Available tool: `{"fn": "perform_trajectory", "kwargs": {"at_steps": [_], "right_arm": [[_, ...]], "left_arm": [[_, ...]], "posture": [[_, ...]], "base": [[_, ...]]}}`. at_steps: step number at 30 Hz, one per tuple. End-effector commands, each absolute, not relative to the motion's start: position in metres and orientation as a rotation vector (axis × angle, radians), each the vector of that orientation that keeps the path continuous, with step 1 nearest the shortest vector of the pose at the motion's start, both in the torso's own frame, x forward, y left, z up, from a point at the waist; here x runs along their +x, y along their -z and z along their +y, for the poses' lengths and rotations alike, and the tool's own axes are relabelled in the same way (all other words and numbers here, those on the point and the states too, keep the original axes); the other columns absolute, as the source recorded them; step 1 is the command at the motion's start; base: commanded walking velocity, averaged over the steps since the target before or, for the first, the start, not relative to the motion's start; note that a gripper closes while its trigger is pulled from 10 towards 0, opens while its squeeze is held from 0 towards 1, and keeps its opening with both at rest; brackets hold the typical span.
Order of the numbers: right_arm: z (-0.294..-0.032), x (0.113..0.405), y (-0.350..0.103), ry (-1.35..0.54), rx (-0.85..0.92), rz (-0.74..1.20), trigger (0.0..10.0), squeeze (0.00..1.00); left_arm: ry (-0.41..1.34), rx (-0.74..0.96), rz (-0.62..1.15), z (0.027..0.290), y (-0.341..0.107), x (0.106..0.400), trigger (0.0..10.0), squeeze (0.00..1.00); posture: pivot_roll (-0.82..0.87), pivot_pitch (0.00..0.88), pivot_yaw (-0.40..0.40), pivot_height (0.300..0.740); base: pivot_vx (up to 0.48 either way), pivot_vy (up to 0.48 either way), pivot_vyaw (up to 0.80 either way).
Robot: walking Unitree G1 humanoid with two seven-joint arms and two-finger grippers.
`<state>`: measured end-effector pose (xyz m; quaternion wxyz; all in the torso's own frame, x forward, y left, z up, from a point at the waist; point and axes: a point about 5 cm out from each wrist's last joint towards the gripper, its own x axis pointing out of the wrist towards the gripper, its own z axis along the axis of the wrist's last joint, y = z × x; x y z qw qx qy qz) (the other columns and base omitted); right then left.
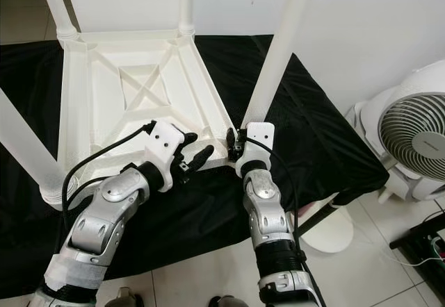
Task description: Building children table
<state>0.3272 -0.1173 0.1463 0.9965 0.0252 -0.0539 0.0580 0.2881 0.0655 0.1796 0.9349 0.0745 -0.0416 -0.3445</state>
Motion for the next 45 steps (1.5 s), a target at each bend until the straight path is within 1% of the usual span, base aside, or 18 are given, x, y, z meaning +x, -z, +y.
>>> {"fn": "perform_trajectory", "kwargs": {"at_steps": [1, 7, 8, 10, 13, 14, 16, 17, 20, 23, 24, 25, 29, 33, 35, 39, 41, 45], "right_arm": [[-0.123, 0.322, -0.151, -0.143, 0.063, -0.150, 10.0, 1.00], [-0.124, 0.319, -0.156, -0.161, 0.063, -0.180, 10.0, 1.00], [-0.124, 0.315, -0.160, -0.186, 0.061, -0.206, 10.0, 0.00], [-0.126, 0.306, -0.172, -0.242, 0.047, -0.272, 10.0, 0.00], [-0.127, 0.303, -0.178, -0.265, 0.043, -0.298, 10.0, 0.00], [-0.128, 0.302, -0.186, -0.289, 0.031, -0.327, 10.0, 0.00], [-0.128, 0.302, -0.186, -0.289, 0.031, -0.327, 10.0, 0.00], [-0.132, 0.303, -0.209, -0.329, 0.007, -0.390, 10.0, 0.00], [-0.133, 0.304, -0.216, -0.338, -0.002, -0.409, 10.0, 0.00], [-0.139, 0.307, -0.239, -0.338, -0.021, -0.467, 10.0, 0.00], [-0.139, 0.307, -0.239, -0.338, -0.021, -0.467, 10.0, 0.00], [-0.144, 0.309, -0.252, -0.333, -0.032, -0.500, 10.0, 0.00], [-0.146, 0.310, -0.257, -0.334, -0.036, -0.510, 10.0, 0.00], [-0.150, 0.313, -0.287, -0.376, -0.072, -0.568, 10.0, 0.00], [-0.151, 0.313, -0.291, -0.387, -0.077, -0.575, 10.0, 0.00], [-0.150, 0.312, -0.308, -0.438, -0.094, -0.619, 10.0, 0.00], [-0.150, 0.310, -0.319, -0.470, -0.089, -0.644, 10.0, 0.00], [-0.150, 0.308, -0.323, -0.494, -0.092, -0.650, 10.0, 0.00]], "left_arm": [[0.534, 0.141, -0.064, 0.073, -0.174, 0.296, 10.0, 0.00], [0.506, 0.137, -0.063, 0.075, -0.174, 0.298, 10.0, 0.00], [0.473, 0.127, -0.052, 0.077, -0.174, 0.301, 10.0, 0.00], [0.365, 0.098, -0.024, 0.086, -0.174, 0.311, 10.0, 0.00], [0.316, 0.085, -0.014, 0.090, -0.174, 0.315, 10.0, 0.00], [0.251, 0.067, 0.003, 0.096, -0.173, 0.320, 10.0, 0.00], [0.251, 0.067, 0.003, 0.096, -0.173, 0.320, 10.0, 0.00], [0.117, -0.001, 0.039, 0.108, -0.171, 0.330, 10.0, 0.00], [0.077, -0.021, 0.048, 0.111, -0.170, 0.333, 10.0, 0.00], [0.004, -0.033, 0.070, 0.115, -0.167, 0.338, 10.0, 0.00], [0.004, -0.033, 0.070, 0.115, -0.167, 0.338, 10.0, 0.00], [-0.033, -0.038, 0.087, 0.115, -0.163, 0.339, 10.0, 0.00], [-0.048, -0.031, 0.094, 0.115, -0.161, 0.339, 10.0, 0.00], [-0.108, -0.023, 0.123, 0.110, -0.148, 0.337, 10.0, 0.00], [-0.112, -0.030, 0.128, 0.108, -0.147, 0.337, 10.0, 0.00], [-0.094, -0.106, 0.152, 0.104, -0.142, 0.338, 10.0, 0.00], [-0.118, -0.174, 0.166, 0.107, -0.139, 0.339, 10.0, 0.00], [-0.150, -0.205, 0.168, 0.113, -0.137, 0.339, 10.0, 0.00]], "posture": [[0.05, 0.068, -0.098, 0.740], [0.05, 0.067, -0.098, 0.740], [0.05, 0.063, -0.098, 0.740], [0.05, 0.055, -0.093, 0.740], [0.05, 0.052, -0.090, 0.740], [0.05, 0.051, -0.088, 0.740], [0.05, 0.051, -0.088, 0.740], [0.04, 0.046, -0.082, 0.740], [0.04, 0.046, -0.082, 0.740], [0.04, 0.048, -0.082, 0.740], [0.04, 0.048, -0.082, 0.740], [0.04, 0.050, -0.081, 0.740], [0.04, 0.050, -0.080, 0.740], [0.03, 0.057, -0.078, 0.740], [0.03, 0.056, -0.079, 0.740], [0.03, 0.061, -0.083, 0.740], [0.03, 0.065, -0.086, 0.740], [0.04, 0.065, -0.087, 0.740]], "base": [[0.000, 0.000, 0.00], [0.000, 0.000, 0.00], [0.000, 0.000, 0.00], [0.000, 0.000, 0.00], [0.000, 0.000, 0.00], [0.000, 0.000, 0.00], [0.000, 0.000, 0.00], [0.000, 0.000, 0.00], [0.000, 0.000, 0.00], [0.000, 0.000, 0.00], [0.000, 0.000, 0.00], [0.000, 0.000, 0.00], [0.000, 0.000, 0.00], [0.000, 0.000, 0.00], [0.000, 0.000, 0.00], [0.000, 0.000, 0.00], [0.000, 0.000, 0.00], [0.000, 0.000, 0.00]]}}
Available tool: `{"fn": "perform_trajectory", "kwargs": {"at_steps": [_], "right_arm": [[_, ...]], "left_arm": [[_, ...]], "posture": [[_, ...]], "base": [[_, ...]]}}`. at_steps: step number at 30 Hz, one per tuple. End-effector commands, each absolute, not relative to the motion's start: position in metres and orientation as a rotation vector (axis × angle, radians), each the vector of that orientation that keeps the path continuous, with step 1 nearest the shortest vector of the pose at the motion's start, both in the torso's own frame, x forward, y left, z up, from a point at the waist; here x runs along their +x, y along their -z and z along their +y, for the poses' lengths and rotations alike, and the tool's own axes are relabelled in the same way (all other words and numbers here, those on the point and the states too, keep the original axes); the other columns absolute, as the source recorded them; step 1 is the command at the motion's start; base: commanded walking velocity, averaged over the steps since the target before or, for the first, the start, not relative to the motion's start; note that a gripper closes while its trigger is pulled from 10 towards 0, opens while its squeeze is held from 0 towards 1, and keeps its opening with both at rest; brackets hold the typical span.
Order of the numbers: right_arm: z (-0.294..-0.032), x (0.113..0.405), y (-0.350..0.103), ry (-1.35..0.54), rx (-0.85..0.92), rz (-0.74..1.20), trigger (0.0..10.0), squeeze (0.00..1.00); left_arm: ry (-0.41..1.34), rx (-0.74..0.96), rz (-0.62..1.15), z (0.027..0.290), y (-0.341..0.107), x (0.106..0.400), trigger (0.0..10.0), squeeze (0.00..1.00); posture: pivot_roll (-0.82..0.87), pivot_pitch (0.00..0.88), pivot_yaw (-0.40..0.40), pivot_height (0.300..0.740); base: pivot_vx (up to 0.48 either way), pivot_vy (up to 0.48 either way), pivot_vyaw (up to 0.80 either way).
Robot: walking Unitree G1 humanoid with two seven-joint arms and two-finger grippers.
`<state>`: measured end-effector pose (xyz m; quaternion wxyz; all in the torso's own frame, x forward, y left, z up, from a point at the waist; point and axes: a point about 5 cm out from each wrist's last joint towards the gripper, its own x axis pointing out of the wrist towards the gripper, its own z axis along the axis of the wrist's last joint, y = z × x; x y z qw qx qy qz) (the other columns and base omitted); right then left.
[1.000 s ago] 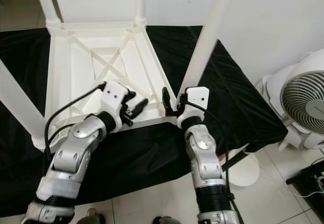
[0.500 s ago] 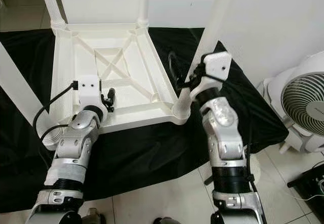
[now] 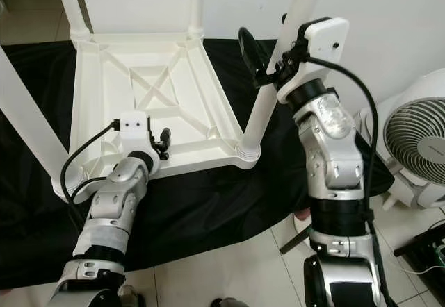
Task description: Building children table
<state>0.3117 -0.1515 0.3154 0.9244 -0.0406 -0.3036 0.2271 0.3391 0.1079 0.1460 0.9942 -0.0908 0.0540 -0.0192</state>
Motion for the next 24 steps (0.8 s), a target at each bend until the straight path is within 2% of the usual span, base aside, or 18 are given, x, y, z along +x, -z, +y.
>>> {"fn": "perform_trajectory", "kwargs": {"at_steps": [1, 6, 7, 9, 10, 14, 24], "right_arm": [[-0.150, 0.308, -0.324, -0.501, -0.096, -0.646, 10.0, 0.00], [-0.151, 0.306, -0.324, -0.516, -0.086, -0.639, 10.0, 0.00], [-0.152, 0.305, -0.325, -0.517, -0.086, -0.640, 3.9, 0.00], [-0.153, 0.305, -0.326, -0.518, -0.086, -0.641, 3.9, 0.00], [-0.154, 0.304, -0.326, -0.518, -0.087, -0.642, 0.0, 0.00], [-0.162, 0.302, -0.330, -0.484, -0.064, -0.659, 0.0, 0.00], [-0.177, 0.300, -0.338, -0.403, -0.019, -0.696, 0.0, 0.00]], "left_arm": [[-0.162, -0.218, 0.168, 0.115, -0.136, 0.339, 10.0, 0.00], [-0.222, -0.277, 0.170, 0.126, -0.131, 0.338, 10.0, 0.00], [-0.240, -0.280, 0.173, 0.129, -0.129, 0.338, 10.0, 0.00], [-0.252, -0.280, 0.176, 0.131, -0.127, 0.338, 10.0, 0.00], [-0.285, -0.293, 0.189, 0.136, -0.123, 0.337, 10.0, 0.00], [-0.381, -0.317, 0.203, 0.156, -0.117, 0.335, 10.0, 0.00], [-0.460, -0.302, 0.178, 0.178, -0.118, 0.332, 10.0, 0.00]], "posture": [[0.04, 0.064, -0.086, 0.740], [0.04, 0.064, -0.082, 0.740], [0.03, 0.065, -0.075, 0.740], [0.03, 0.065, -0.075, 0.740], [0.03, 0.067, -0.072, 0.740], [0.03, 0.071, -0.063, 0.740], [0.02, 0.077, -0.059, 0.740]], "base": [[0.000, 0.000, 0.00], [0.000, 0.000, 0.00], [0.000, 0.000, 0.00], [0.000, 0.000, 0.00], [0.000, 0.000, 0.00], [0.000, 0.000, 0.00], [0.000, 0.000, 0.00]]}}
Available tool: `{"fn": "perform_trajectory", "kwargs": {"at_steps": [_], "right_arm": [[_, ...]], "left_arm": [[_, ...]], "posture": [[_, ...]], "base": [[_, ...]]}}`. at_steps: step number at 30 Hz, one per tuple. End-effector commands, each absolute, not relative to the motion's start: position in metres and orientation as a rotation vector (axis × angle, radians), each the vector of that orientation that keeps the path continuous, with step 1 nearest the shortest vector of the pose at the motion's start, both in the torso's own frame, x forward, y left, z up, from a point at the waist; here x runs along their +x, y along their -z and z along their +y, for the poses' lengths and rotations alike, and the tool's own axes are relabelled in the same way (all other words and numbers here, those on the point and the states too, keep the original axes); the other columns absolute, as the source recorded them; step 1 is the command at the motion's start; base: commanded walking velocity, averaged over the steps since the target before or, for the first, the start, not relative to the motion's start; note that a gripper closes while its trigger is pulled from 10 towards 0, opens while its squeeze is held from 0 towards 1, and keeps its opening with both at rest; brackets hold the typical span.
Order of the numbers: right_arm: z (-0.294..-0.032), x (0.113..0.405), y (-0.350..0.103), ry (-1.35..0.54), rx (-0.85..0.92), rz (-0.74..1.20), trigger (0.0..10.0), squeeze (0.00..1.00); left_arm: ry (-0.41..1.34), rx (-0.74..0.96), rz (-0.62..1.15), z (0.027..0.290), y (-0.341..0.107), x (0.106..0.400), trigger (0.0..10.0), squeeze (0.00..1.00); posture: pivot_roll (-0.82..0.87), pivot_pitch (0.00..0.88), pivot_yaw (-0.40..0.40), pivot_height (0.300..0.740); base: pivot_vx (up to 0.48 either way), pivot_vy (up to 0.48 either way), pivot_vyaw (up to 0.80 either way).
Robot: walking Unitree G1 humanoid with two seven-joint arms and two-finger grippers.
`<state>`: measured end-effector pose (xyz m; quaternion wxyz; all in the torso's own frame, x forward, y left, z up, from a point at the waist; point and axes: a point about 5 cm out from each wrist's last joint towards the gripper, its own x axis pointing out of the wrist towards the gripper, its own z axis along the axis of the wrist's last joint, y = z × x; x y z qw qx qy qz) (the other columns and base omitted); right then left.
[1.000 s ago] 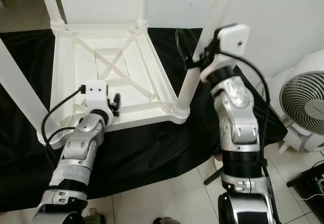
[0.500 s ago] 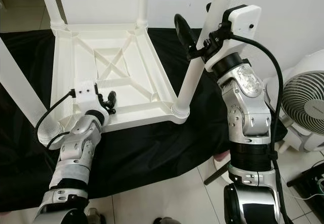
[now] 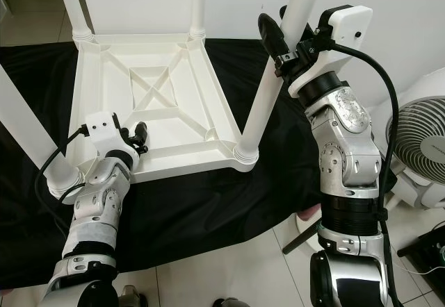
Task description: Building children table
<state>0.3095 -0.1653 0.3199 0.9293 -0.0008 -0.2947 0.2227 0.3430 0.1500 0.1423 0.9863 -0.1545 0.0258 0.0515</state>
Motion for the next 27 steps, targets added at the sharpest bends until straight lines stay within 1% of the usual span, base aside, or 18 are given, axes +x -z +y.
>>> {"fn": "perform_trajectory", "kwargs": {"at_steps": [1, 3, 4, 7, 10, 11, 13, 14, 15, 16, 17, 19, 20, 21, 23, 25, 26, 27], "right_arm": [[-0.183, 0.299, -0.341, -0.363, -0.003, -0.711, 0.0, 0.00], [-0.201, 0.297, -0.346, -0.255, 0.048, -0.746, 0.0, 0.00], [-0.201, 0.297, -0.346, -0.255, 0.048, -0.746, 0.0, 0.00], [-0.223, 0.297, -0.345, -0.118, 0.097, -0.760, 0.0, 0.00], [-0.230, 0.297, -0.343, -0.074, 0.107, -0.756, 0.0, 0.00], [-0.238, 0.298, -0.338, -0.019, 0.123, -0.743, 0.0, 0.00], [-0.244, 0.298, -0.334, 0.013, 0.132, -0.734, 0.0, 0.00], [-0.244, 0.298, -0.334, 0.013, 0.132, -0.734, 0.0, 0.00], [-0.261, 0.300, -0.315, 0.110, 0.168, -0.687, 0.0, 0.00], [-0.266, 0.301, -0.308, 0.136, 0.176, -0.671, 0.0, 0.00], [-0.266, 0.301, -0.308, 0.136, 0.176, -0.671, 0.0, 0.00], [-0.274, 0.302, -0.296, 0.176, 0.212, -0.644, 0.0, 0.00], [-0.274, 0.302, -0.296, 0.176, 0.212, -0.644, 0.0, 0.00], [-0.279, 0.302, -0.286, 0.197, 0.238, -0.623, 0.0, 0.00], [-0.289, 0.304, -0.263, 0.247, 0.232, -0.558, 0.0, 0.00], [-0.295, 0.304, -0.247, 0.276, 0.282, -0.516, 0.0, 0.00], [-0.295, 0.304, -0.247, 0.276, 0.282, -0.516, 0.0, 0.00], [-0.297, 0.305, -0.239, 0.294, 0.269, -0.494, 0.0, 0.00]], "left_arm": [[-0.488, -0.291, 0.167, 0.186, -0.120, 0.332, 10.0, 0.00], [-0.545, -0.248, 0.119, 0.209, -0.130, 0.331, 10.0, 0.00], [-0.545, -0.248, 0.119, 0.209, -0.130, 0.331, 10.0, 0.00], [-0.594, -0.197, 0.057, 0.233, -0.148, 0.332, 10.0, 0.00], [-0.605, -0.191, 0.035, 0.239, -0.156, 0.333, 10.0, 0.00], [-0.614, -0.172, 0.000, 0.244, -0.170, 0.334, 10.0, 0.00], [-0.618, -0.160, -0.022, 0.246, -0.178, 0.335, 10.0, 0.00], [-0.618, -0.160, -0.022, 0.246, -0.178, 0.335, 10.0, 0.00], [-0.618, -0.113, -0.106, 0.246, -0.215, 0.339, 10.0, 0.00], [-0.618, -0.102, -0.132, 0.245, -0.226, 0.339, 10.0, 0.00], [-0.618, -0.102, -0.132, 0.245, -0.226, 0.339, 10.0, 0.00], [-0.616, -0.100, -0.176, 0.241, -0.246, 0.341, 10.0, 0.00], [-0.616, -0.100, -0.176, 0.241, -0.246, 0.341, 10.0, 0.00], [-0.606, -0.103, -0.204, 0.235, -0.258, 0.341, 10.0, 0.00], [-0.572, -0.111, -0.271, 0.217, -0.279, 0.338, 10.0, 0.00], [-0.535, -0.126, -0.295, 0.203, -0.288, 0.336, 10.0, 0.00], [-0.535, -0.126, -0.295, 0.203, -0.288, 0.336, 10.0, 0.00], [-0.521, -0.117, -0.303, 0.197, -0.291, 0.335, 10.0, 0.00]], "posture": [[0.02, 0.078, -0.056, 0.740], [0.02, 0.084, -0.051, 0.740], [0.02, 0.084, -0.051, 0.740], [0.03, 0.086, -0.047, 0.740], [0.03, 0.086, -0.047, 0.740], [0.03, 0.086, -0.046, 0.740], [0.03, 0.086, -0.046, 0.740], [0.03, 0.086, -0.046, 0.740], [0.04, 0.088, -0.039, 0.740], [0.04, 0.088, -0.039, 0.740], [0.04, 0.088, -0.039, 0.740], [0.04, 0.089, -0.038, 0.740], [0.04, 0.089, -0.038, 0.740], [0.04, 0.089, -0.037, 0.740], [0.04, 0.088, -0.037, 0.740], [0.04, 0.089, -0.037, 0.740], [0.04, 0.089, -0.037, 0.740], [0.05, 0.089, -0.039, 0.740]], "base": [[0.000, 0.000, 0.00], [0.000, 0.000, 0.00], [0.000, 0.000, 0.00], [0.000, 0.000, 0.00], [0.000, 0.000, 0.00], [0.000, 0.000, 0.00], [0.000, 0.000, 0.00], [0.000, 0.000, 0.00], [0.000, 0.000, 0.00], [0.000, 0.000, 0.00], [0.000, 0.000, 0.00], [0.000, 0.000, 0.00], [0.000, 0.000, 0.00], [0.000, 0.000, 0.00], [0.000, 0.000, 0.00], [0.000, 0.000, 0.00], [0.000, 0.000, 0.00], [0.000, 0.000, 0.00]]}}
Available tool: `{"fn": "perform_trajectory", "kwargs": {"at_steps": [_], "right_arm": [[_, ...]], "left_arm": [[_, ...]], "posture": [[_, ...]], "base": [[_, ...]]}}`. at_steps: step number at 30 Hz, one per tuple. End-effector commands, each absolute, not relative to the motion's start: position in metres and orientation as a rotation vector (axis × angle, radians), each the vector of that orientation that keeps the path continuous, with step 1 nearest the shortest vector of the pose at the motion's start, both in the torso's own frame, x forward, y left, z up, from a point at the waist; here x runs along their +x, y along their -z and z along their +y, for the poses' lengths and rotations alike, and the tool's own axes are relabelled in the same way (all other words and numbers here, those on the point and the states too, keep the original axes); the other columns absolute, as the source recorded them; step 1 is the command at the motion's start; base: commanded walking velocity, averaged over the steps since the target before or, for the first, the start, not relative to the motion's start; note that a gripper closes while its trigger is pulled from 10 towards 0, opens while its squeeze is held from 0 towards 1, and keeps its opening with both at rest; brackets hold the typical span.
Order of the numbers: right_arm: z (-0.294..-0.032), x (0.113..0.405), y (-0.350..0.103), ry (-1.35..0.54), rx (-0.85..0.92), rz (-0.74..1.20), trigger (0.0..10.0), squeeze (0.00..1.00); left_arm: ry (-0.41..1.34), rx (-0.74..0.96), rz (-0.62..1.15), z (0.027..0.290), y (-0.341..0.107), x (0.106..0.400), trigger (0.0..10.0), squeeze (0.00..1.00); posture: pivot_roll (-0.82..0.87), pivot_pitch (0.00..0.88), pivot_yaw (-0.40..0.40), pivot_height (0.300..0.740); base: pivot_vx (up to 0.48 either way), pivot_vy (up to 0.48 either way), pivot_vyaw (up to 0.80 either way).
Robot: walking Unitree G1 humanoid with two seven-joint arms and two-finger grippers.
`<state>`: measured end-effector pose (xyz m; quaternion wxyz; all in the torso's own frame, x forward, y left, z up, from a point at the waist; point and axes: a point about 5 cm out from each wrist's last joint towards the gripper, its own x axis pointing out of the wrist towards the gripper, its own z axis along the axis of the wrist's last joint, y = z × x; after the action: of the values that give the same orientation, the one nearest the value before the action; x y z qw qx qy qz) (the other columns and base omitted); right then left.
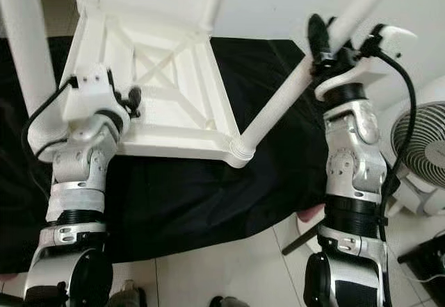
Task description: Building children table
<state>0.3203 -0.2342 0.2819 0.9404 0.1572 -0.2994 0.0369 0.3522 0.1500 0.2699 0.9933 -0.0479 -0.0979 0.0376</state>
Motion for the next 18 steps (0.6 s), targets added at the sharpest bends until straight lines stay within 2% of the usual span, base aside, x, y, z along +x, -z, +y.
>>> {"fn": "perform_trajectory", "kwargs": {"at_steps": [1, 6, 8, 14, 15, 18], "right_arm": [[-0.299, 0.305, -0.231, 0.312, 0.307, -0.471, 0.0, 0.00], [-0.305, 0.308, -0.202, 0.371, 0.386, -0.396, 0.0, 0.00], [-0.297, 0.314, -0.175, 0.376, 0.461, -0.317, 0.0, 0.00], [-0.282, 0.323, -0.143, 0.384, 0.571, -0.213, 0.0, 0.00], [-0.270, 0.327, -0.124, 0.382, 0.648, -0.148, 0.0, 0.00], [-0.267, 0.327, -0.117, 0.390, 0.663, -0.121, 0.0, 0.00]], "left_arm": [[-0.498, -0.119, -0.303, 0.190, -0.292, 0.335, 10.0, 0.00], [-0.436, -0.133, -0.300, 0.174, -0.305, 0.337, 10.0, 0.00], [-0.391, -0.113, -0.317, 0.165, -0.321, 0.341, 10.0, 0.00], [-0.351, -0.113, -0.338, 0.157, -0.340, 0.345, 10.0, 0.00], [-0.314, -0.118, -0.356, 0.149, -0.351, 0.348, 10.0, 0.00], [-0.295, -0.115, -0.354, 0.144, -0.354, 0.349, 10.0, 0.00]], "posture": [[0.05, 0.088, -0.040, 0.740], [0.06, 0.088, -0.046, 0.740], [0.08, 0.089, -0.046, 0.740], [0.09, 0.089, -0.043, 0.740], [0.09, 0.090, -0.042, 0.740], [0.09, 0.090, -0.042, 0.740]], "base": [[0.000, 0.000, 0.00], [0.000, 0.000, 0.00], [0.000, 0.000, 0.00], [0.000, 0.000, 0.00], [0.000, 0.000, 0.00], [0.000, 0.000, 0.00]]}}
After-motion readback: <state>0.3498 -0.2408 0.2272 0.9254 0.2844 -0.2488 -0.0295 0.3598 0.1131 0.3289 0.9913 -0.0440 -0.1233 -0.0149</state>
